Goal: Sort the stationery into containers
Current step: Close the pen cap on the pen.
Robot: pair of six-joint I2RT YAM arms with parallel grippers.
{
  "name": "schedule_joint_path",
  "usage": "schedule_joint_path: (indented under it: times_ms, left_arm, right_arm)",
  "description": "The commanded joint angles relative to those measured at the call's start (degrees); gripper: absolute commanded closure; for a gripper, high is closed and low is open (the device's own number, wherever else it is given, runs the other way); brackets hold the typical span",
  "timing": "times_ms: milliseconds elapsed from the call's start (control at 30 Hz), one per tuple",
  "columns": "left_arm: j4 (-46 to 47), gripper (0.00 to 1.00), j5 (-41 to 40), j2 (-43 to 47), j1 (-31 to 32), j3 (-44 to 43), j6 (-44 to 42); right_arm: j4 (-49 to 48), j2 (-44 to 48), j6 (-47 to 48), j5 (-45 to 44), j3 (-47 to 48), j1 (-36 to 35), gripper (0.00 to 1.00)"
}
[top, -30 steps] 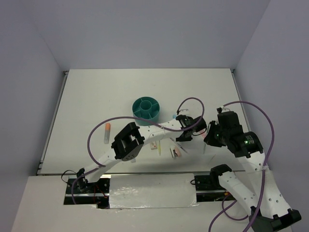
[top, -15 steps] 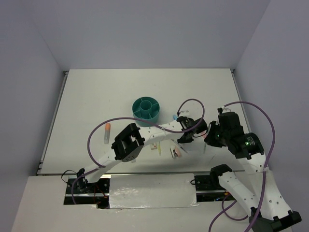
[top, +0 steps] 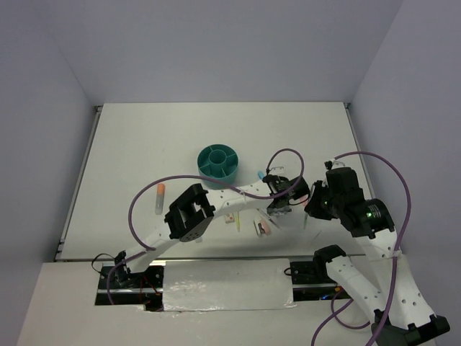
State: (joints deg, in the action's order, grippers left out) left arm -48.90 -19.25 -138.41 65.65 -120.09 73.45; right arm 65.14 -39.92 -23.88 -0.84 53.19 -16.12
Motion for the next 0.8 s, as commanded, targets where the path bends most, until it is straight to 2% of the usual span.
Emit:
schedule_joint_path:
  times_ms: [0, 167, 300, 333, 400, 433, 500, 533, 567, 600, 667, 700, 767]
  left_arm:
    - [4.67, 1.00, 4.74, 0.67, 0.45, 3.72, -1.20]
    - [12.51, 1.00, 1.06, 10.95, -2.44, 8.47, -7.42]
    - [20.59, 1.00, 1.83, 26.56, -7.89, 14.78, -15.60]
    - [23.30, 1.00, 3.76, 29.66, -9.30, 19.32, -17.71]
    - [32.18, 1.00, 10.26, 38.85, -13.34, 24.18, -23.42]
    - [35.25, 1.00, 12.72, 42.14, -14.57, 29.34, -25.35]
    - [44.39, 1.00, 20.63, 51.89, -18.09, 34.72, -29.32]
    - [47.12, 1.00, 24.22, 55.06, -19.58, 40.15, -29.76]
    - [54.80, 1.00, 28.00, 61.09, -22.64, 42.81, -29.42]
    - [57.40, 1.00, 34.04, 63.68, -24.06, 47.45, -28.90]
    - [60.75, 1.00, 38.21, 70.52, -27.49, 50.65, -27.05]
    - [63.47, 1.00, 41.97, 72.38, -28.37, 53.01, -26.52]
    - [66.12, 1.00, 45.42, 76.42, -30.40, 54.87, -24.85]
  right_arm:
    - [-2.74, 1.68, 1.20, 2.50, 0.86, 0.30, 1.00]
    - [-5.64, 5.20, 1.03, 6.46, 3.93, 0.21, 1.00]
    - [-11.17, 7.40, 0.42, 16.54, 5.35, 0.21, 1.00]
    - [-14.57, 7.84, -0.37, 23.01, 5.09, 0.12, 1.00]
    - [-19.41, 8.10, -4.58, 29.63, 2.29, 0.21, 1.00]
    - [-26.14, 8.11, -8.77, 37.33, 0.88, 0.12, 1.00]
    - [-34.78, 8.02, -14.41, 43.79, -4.30, -0.92, 1.00]
    - [-43.70, 7.93, -20.10, 45.73, -5.97, -1.63, 1.00]
    - [-48.05, 7.58, -22.76, 47.93, -7.47, -2.68, 1.00]
    - [-52.36, 7.06, -24.97, 48.30, -9.75, -5.56, 1.00]
    - [-62.39, 3.73, -29.20, 47.52, -10.65, -9.70, 1.00]
    - [-64.86, 2.14, -28.77, 46.47, -9.95, -14.24, 1.00]
    - [-64.27, -3.37, -26.32, 41.47, -6.02, -18.92, 1.00]
